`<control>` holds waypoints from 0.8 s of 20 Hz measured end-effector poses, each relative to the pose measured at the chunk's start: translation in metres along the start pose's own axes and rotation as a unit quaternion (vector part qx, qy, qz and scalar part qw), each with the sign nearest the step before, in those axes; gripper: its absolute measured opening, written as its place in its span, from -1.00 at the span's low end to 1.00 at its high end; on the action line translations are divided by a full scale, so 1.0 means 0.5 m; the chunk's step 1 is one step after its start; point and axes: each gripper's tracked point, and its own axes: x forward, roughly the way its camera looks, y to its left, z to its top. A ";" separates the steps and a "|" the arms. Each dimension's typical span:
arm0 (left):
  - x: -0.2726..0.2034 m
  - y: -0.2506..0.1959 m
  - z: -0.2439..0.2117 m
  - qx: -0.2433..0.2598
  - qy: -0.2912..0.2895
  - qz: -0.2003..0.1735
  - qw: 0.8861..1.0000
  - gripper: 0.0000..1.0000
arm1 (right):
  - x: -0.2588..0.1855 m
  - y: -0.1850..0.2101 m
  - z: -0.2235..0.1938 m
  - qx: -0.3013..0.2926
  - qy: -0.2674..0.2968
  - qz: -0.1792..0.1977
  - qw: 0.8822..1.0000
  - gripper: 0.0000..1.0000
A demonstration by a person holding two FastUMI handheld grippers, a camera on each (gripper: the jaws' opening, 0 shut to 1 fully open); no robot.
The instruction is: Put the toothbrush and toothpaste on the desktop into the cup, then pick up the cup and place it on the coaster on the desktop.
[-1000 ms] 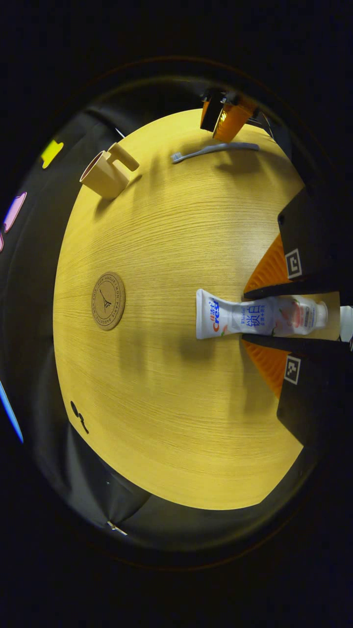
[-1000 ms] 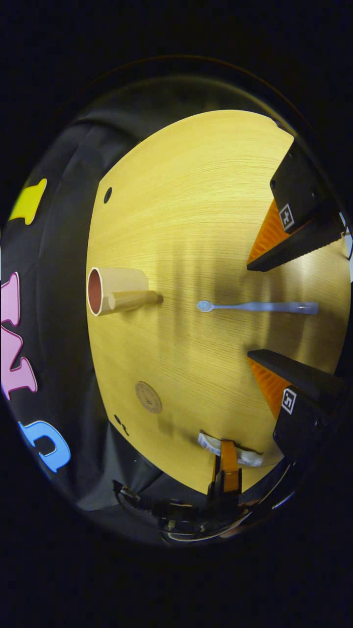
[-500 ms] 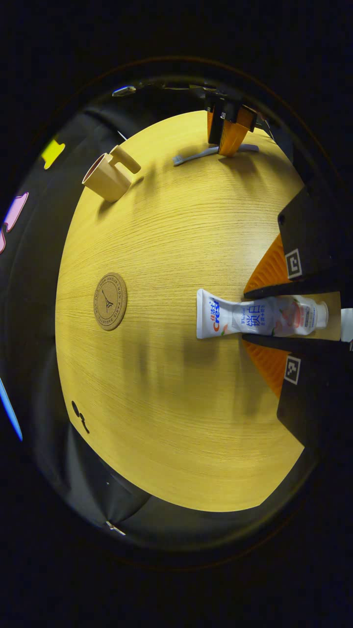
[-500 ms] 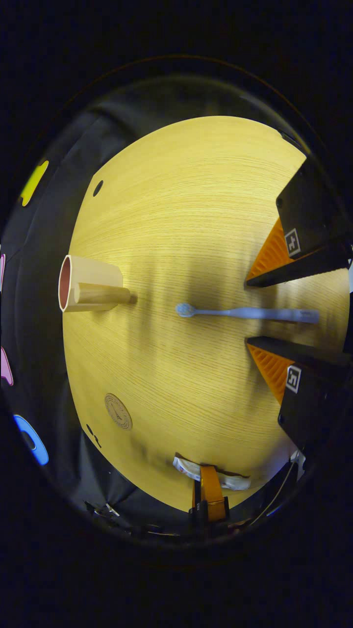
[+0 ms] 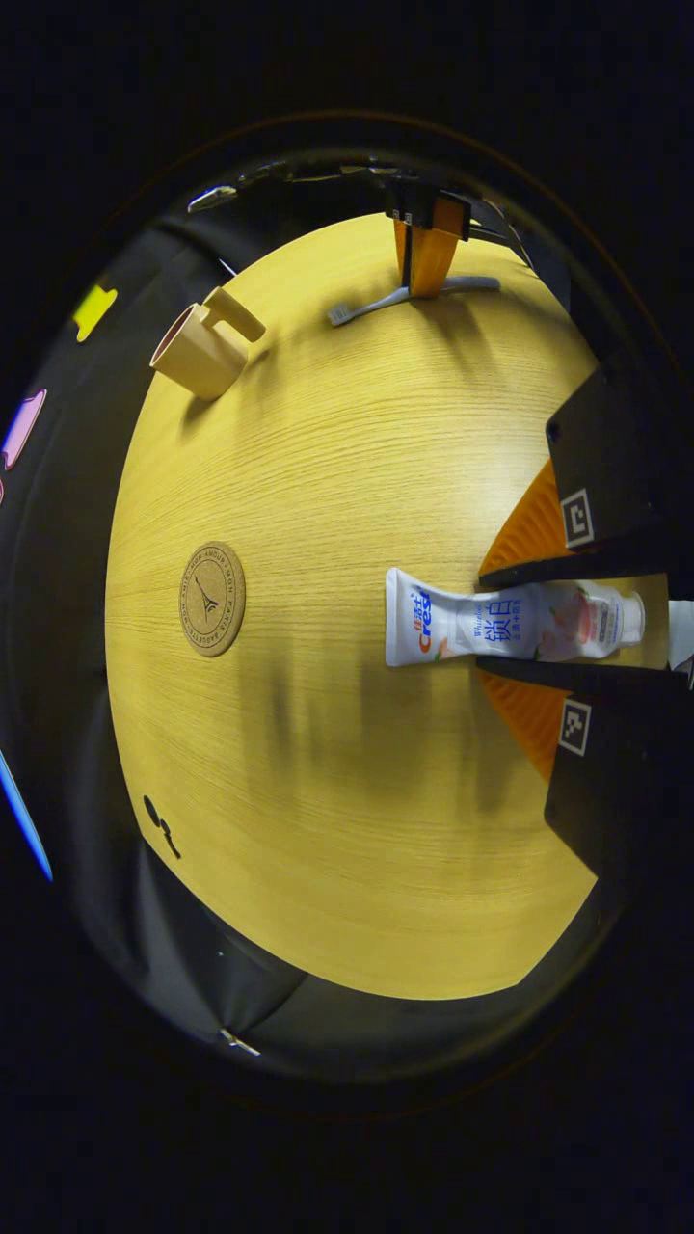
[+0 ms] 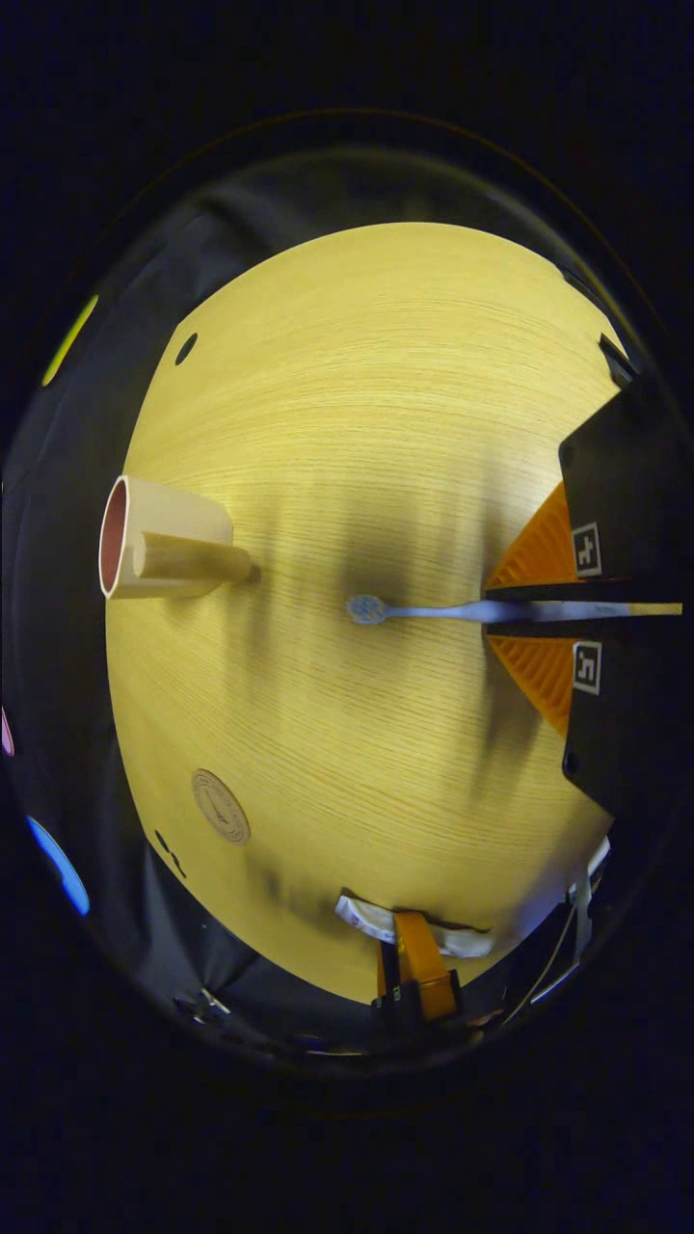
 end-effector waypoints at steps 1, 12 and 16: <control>0.000 0.000 -0.001 -0.001 0.000 0.000 1.000 -0.14 | 0.001 0.002 -0.001 0.003 0.001 0.010 1.000 -0.84; 0.003 -0.003 -0.004 -0.007 -0.014 -0.001 1.000 -0.14 | -0.014 -0.001 0.013 -0.011 -0.029 0.020 0.999 -0.89; -0.009 -0.005 -0.013 -0.018 -0.018 -0.008 1.000 -0.07 | -0.035 -0.021 0.023 0.009 -0.044 0.020 0.999 -0.89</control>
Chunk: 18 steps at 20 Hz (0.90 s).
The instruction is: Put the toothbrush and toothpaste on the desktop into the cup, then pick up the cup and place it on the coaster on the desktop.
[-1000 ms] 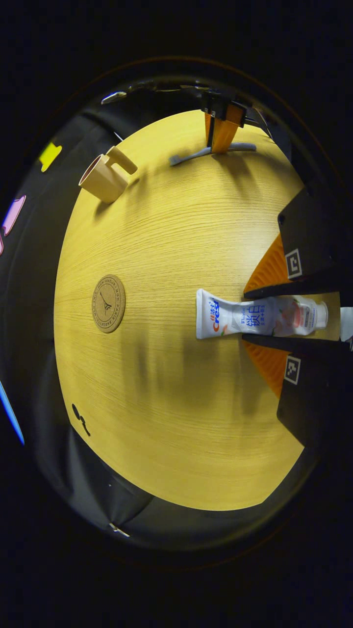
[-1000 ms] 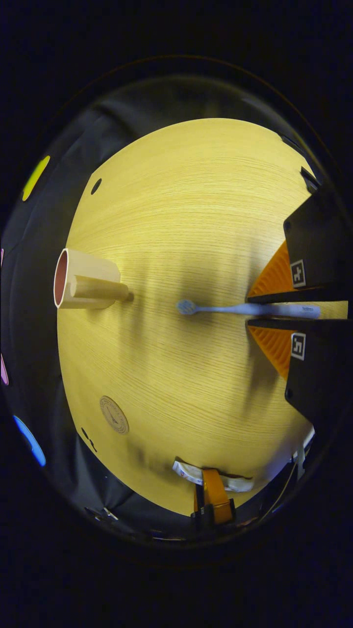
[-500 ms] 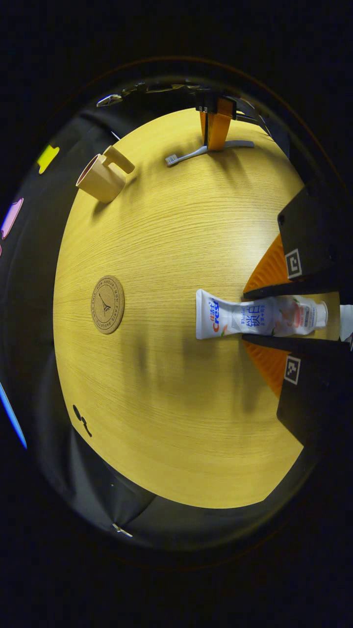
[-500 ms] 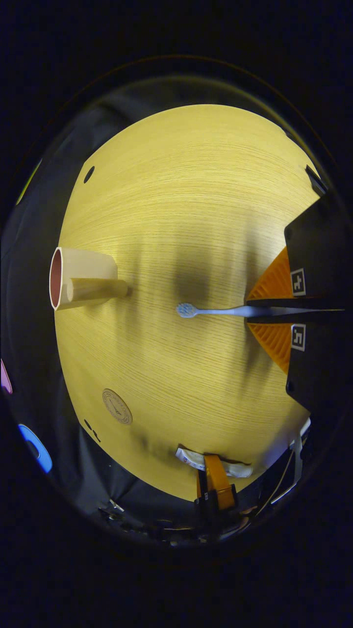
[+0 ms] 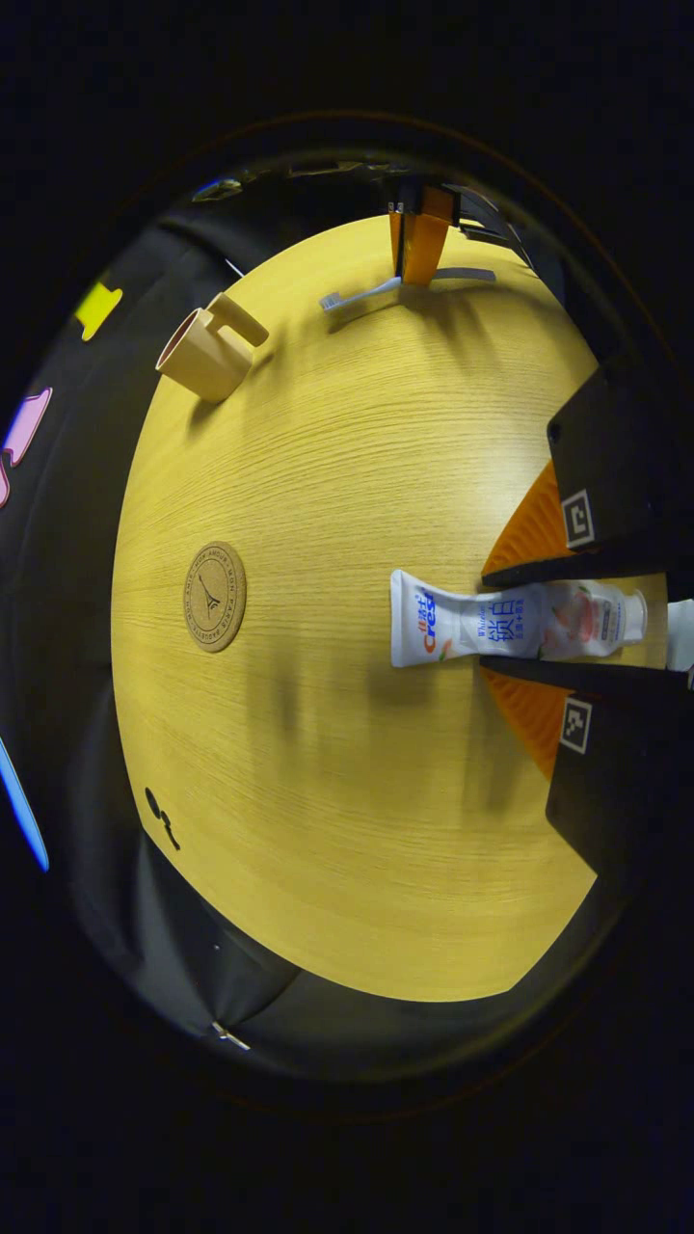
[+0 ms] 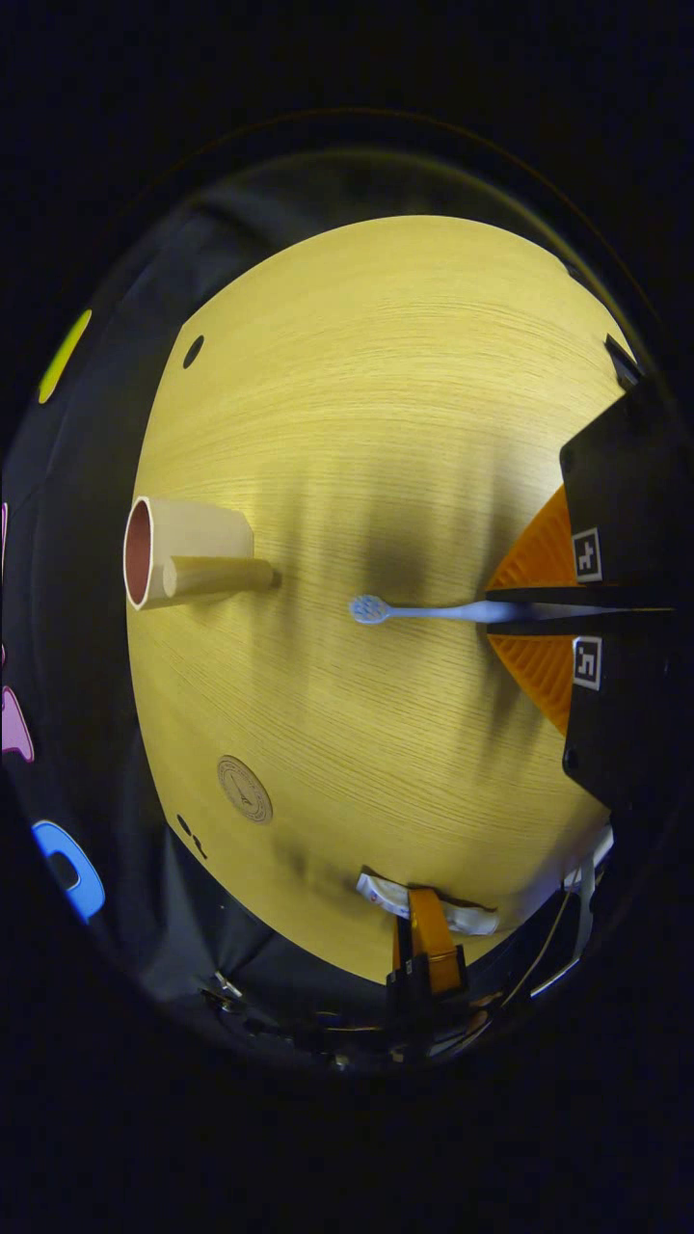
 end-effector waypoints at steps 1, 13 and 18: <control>-0.006 -0.004 -0.001 -0.010 -0.003 -0.006 1.000 -0.17 | -0.010 -0.005 0.008 0.007 -0.008 0.000 1.000 -0.89; -0.118 -0.072 0.123 -0.030 -0.124 -0.063 0.990 -0.20 | -0.080 -0.043 0.056 0.019 -0.068 -0.011 0.997 -0.88; -0.107 -0.093 0.141 -0.033 -0.139 -0.084 0.986 -0.26 | -0.091 -0.045 0.050 0.026 -0.069 -0.005 0.997 -0.88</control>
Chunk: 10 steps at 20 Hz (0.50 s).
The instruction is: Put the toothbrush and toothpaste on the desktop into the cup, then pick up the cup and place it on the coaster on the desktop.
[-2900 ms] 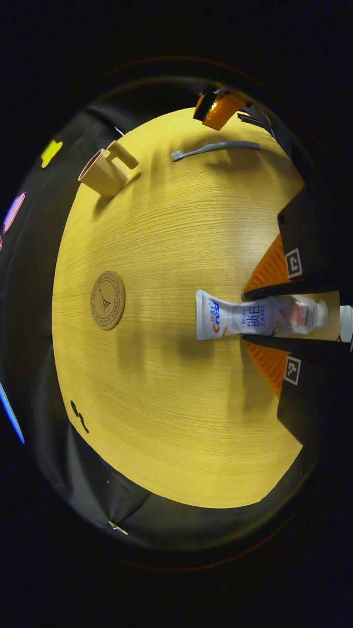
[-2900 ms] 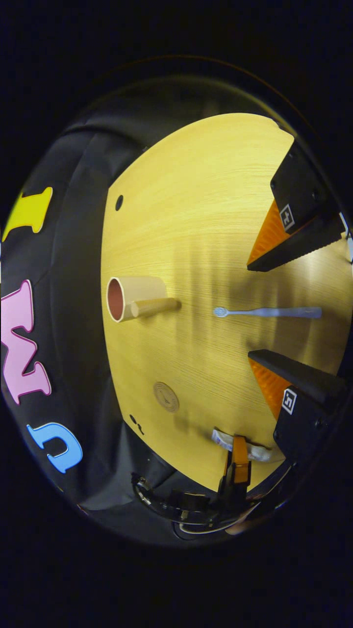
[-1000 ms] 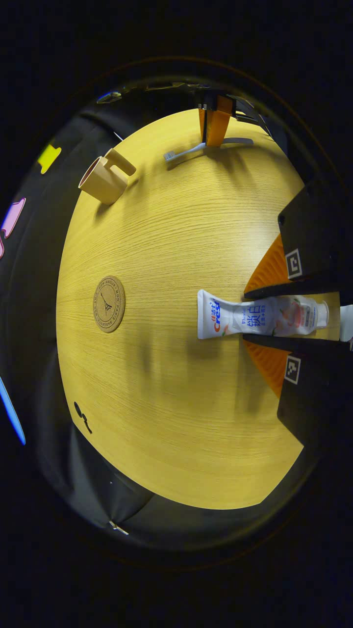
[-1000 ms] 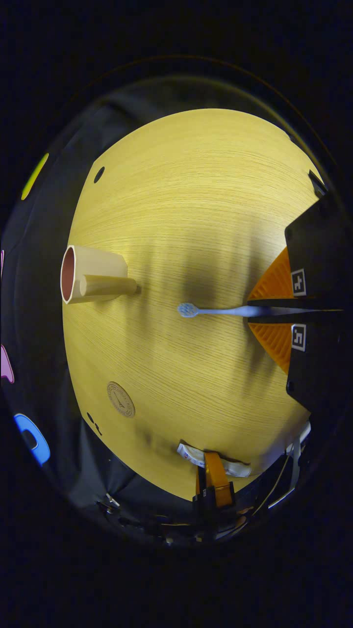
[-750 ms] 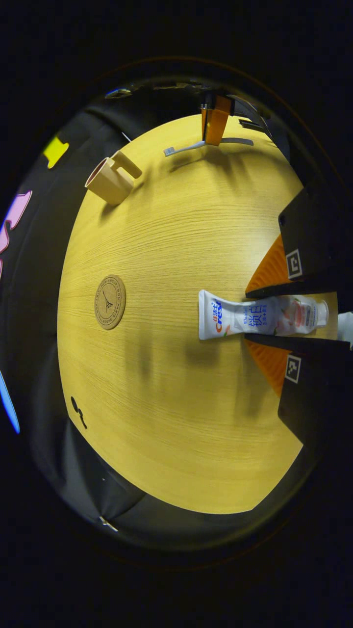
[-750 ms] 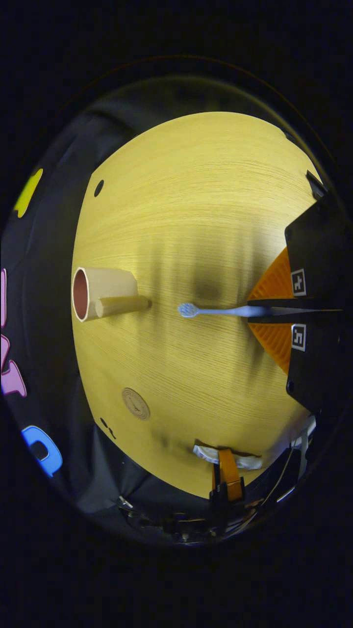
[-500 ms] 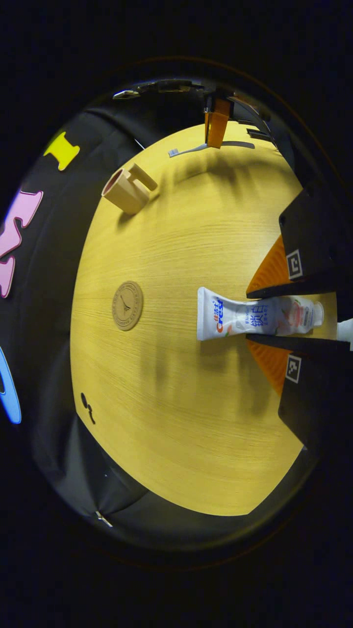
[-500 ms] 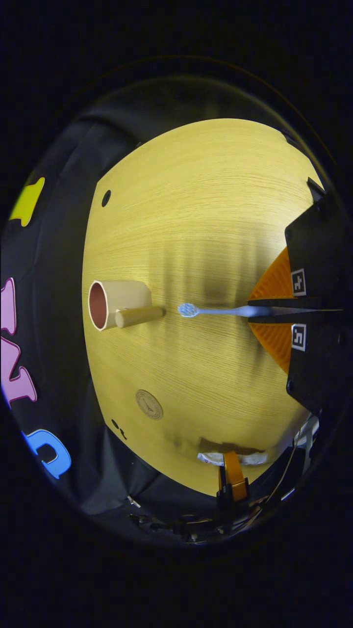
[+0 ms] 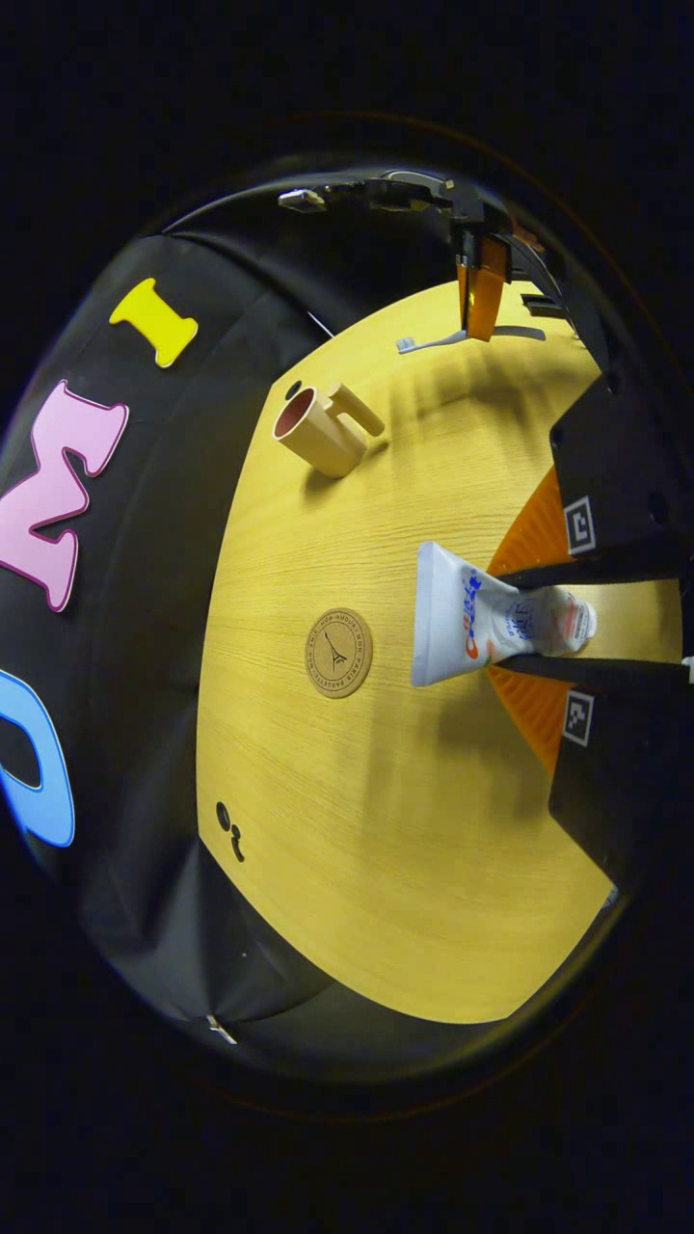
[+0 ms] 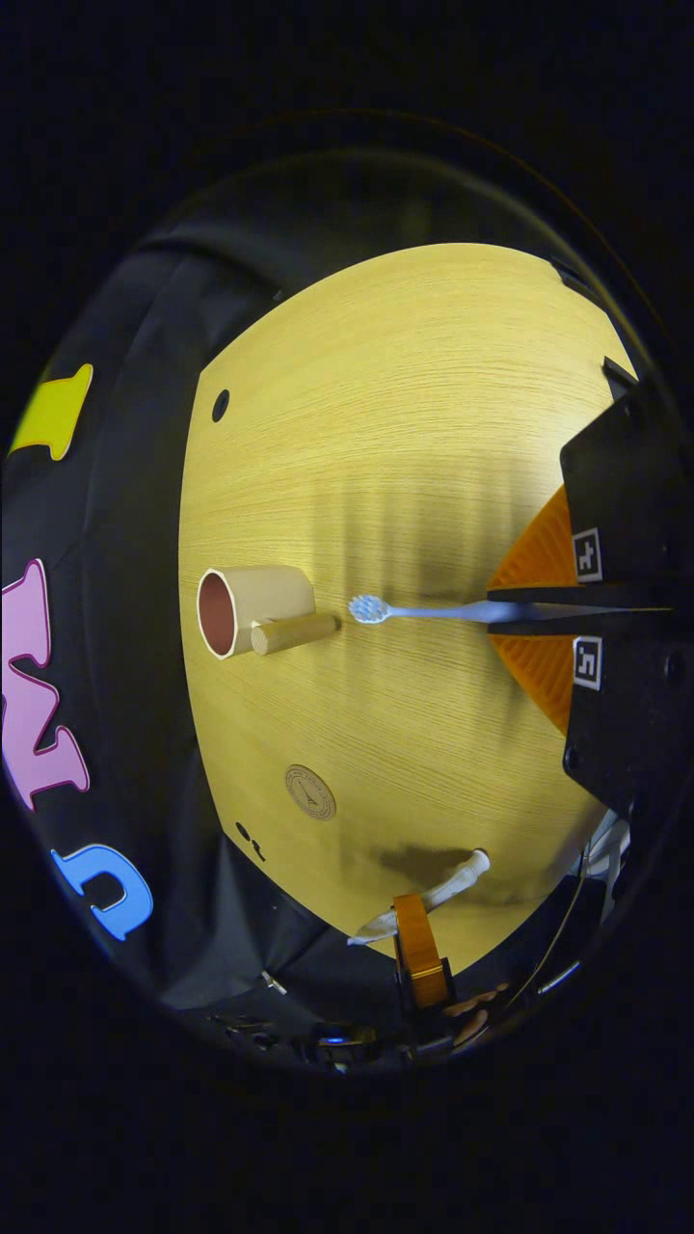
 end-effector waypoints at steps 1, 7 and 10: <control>-0.002 -0.004 0.001 0.004 -0.007 -0.005 1.000 -0.17 | 0.000 -0.001 -0.001 0.001 -0.001 0.001 1.000 -0.89; -0.017 -0.026 0.010 0.015 -0.041 -0.025 0.999 -0.36 | -0.006 -0.009 0.002 0.010 -0.004 0.003 1.000 -0.89; -0.049 -0.041 0.045 0.023 -0.070 -0.029 0.997 -0.38 | -0.012 -0.016 0.004 0.018 -0.008 0.002 1.000 -0.89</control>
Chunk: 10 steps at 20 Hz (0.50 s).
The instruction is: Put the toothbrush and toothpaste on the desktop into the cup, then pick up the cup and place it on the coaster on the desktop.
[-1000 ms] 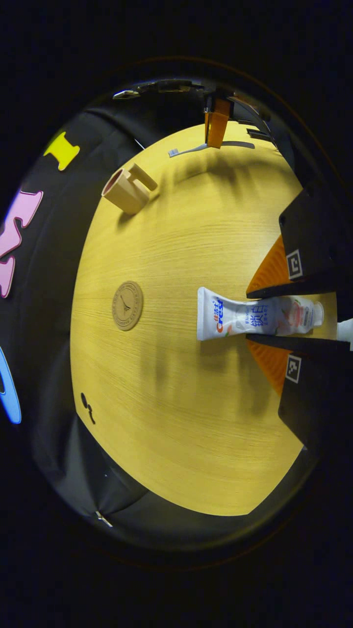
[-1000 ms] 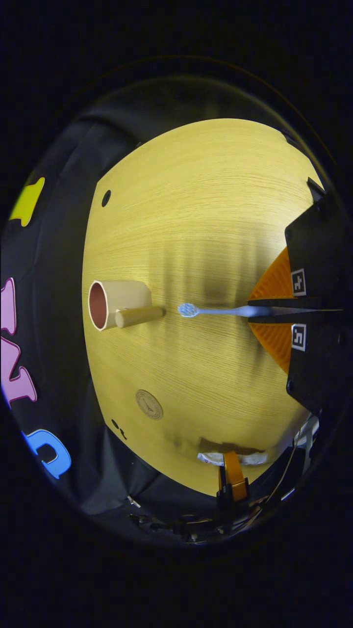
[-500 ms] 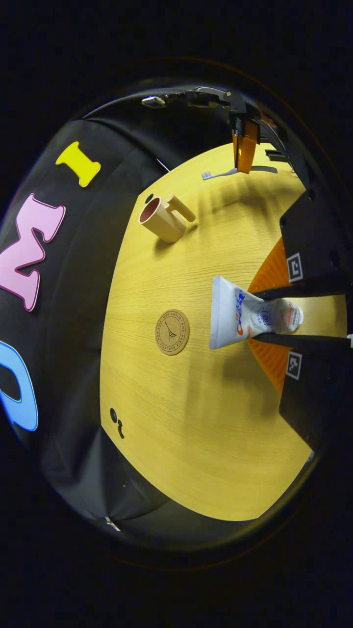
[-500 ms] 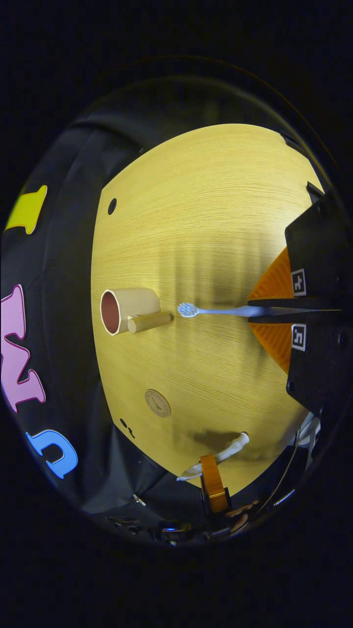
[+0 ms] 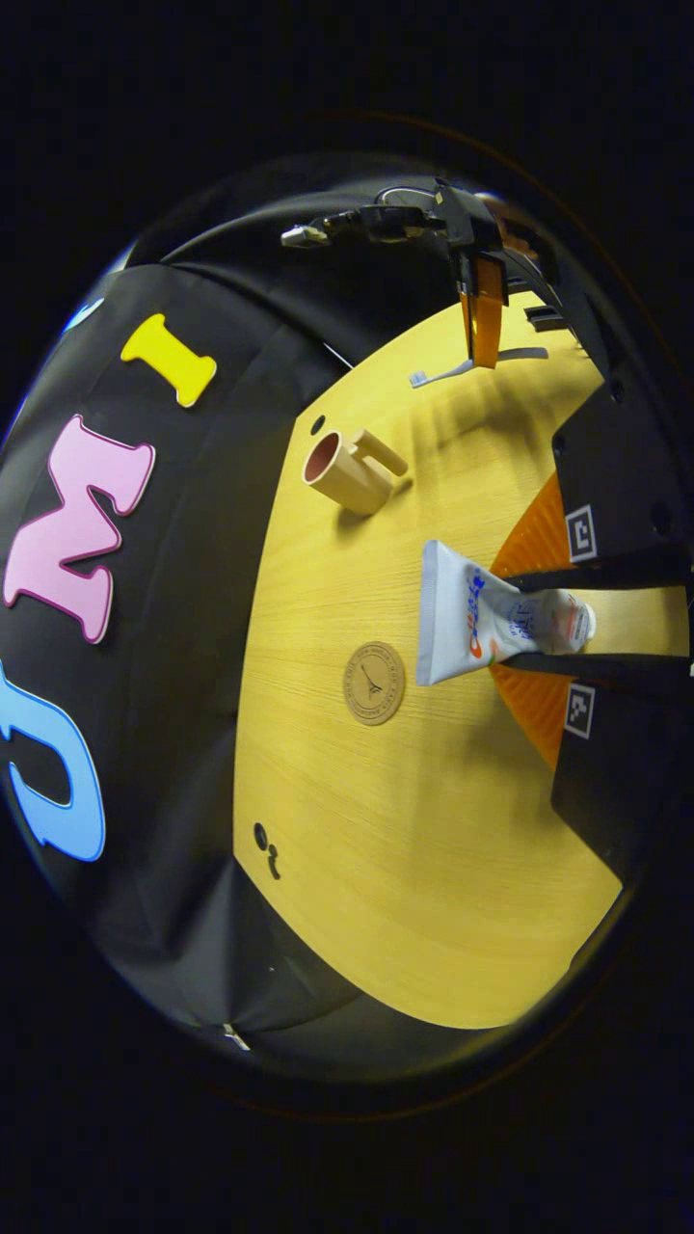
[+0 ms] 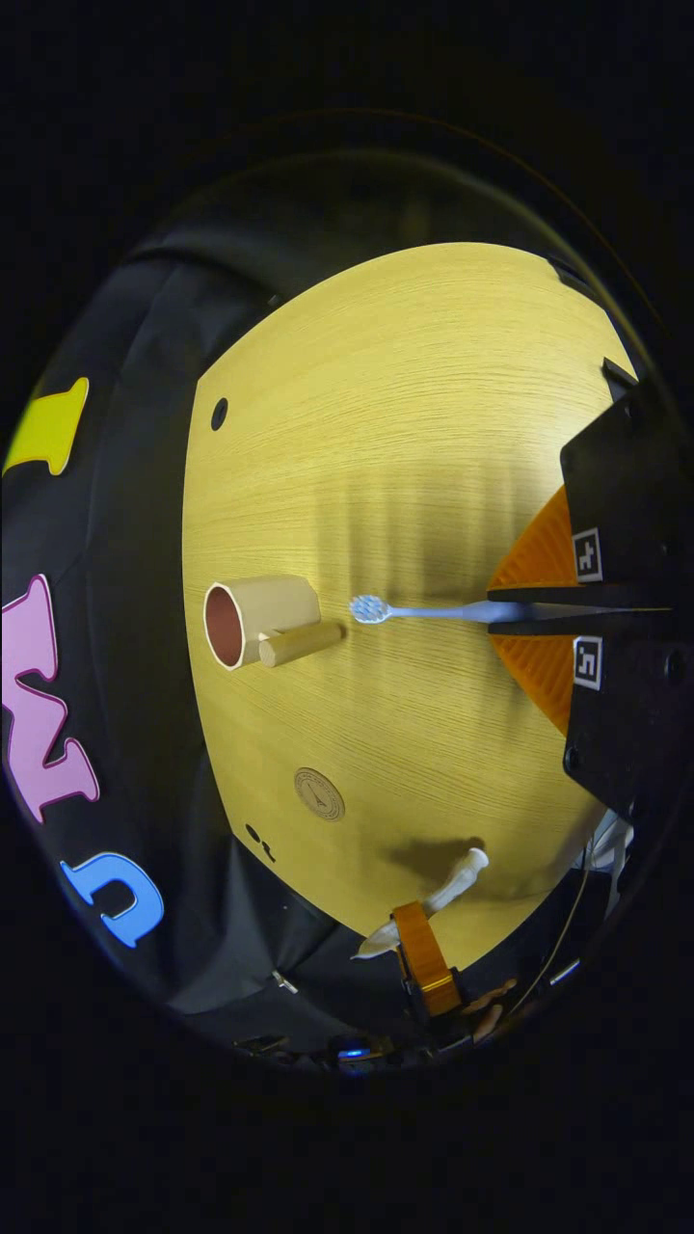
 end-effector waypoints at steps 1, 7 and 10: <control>-0.008 -0.008 0.017 0.000 -0.008 -0.004 1.000 -0.38 | -0.003 -0.003 0.002 0.003 -0.002 0.000 1.000 -0.88; -0.031 -0.097 0.165 0.007 -0.068 -0.042 0.997 -0.37 | -0.047 -0.041 0.018 0.018 -0.023 -0.008 1.000 -0.89; -0.019 -0.165 0.249 0.028 -0.096 -0.072 0.992 -0.38 | -0.074 -0.059 0.034 0.027 -0.039 -0.012 0.999 -0.89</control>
